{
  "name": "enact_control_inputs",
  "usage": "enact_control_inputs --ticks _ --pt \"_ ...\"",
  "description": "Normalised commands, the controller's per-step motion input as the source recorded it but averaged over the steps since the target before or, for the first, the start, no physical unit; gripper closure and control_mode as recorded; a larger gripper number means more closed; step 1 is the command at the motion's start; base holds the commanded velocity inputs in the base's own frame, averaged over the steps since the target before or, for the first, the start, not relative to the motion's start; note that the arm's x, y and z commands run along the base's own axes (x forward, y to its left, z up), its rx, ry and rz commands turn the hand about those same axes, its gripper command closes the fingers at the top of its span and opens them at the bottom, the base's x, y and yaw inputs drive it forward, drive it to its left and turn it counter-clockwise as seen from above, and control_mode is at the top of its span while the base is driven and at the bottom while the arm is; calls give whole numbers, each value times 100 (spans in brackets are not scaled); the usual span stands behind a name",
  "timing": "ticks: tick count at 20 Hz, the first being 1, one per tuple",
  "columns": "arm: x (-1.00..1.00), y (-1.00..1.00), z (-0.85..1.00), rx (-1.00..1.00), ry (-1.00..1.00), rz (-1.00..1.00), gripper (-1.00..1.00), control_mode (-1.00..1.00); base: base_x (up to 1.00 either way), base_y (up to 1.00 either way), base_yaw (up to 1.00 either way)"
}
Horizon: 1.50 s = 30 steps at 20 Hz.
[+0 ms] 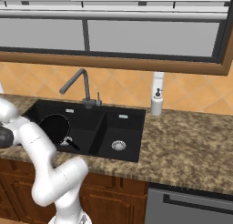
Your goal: Pick the pan and sponge and place them into the sink. Then turn on the water.
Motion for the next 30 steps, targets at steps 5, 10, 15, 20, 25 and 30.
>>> enact_control_inputs --ticks 5,10,15,20,25,30 --pt "-37 -25 -15 -1 0 0 -100 -100 0 0 0" --pt "-36 -16 -2 1 1 0 -100 -100 0 0 0" --pt "-18 -32 0 7 2 0 -100 -100 0 0 0" --pt "0 -39 -27 13 0 0 -100 -100 0 0 0" --pt "0 -16 -34 17 0 3 -100 -100 0 0 0" --pt "0 -1 -8 21 0 6 -100 -100 0 0 0"
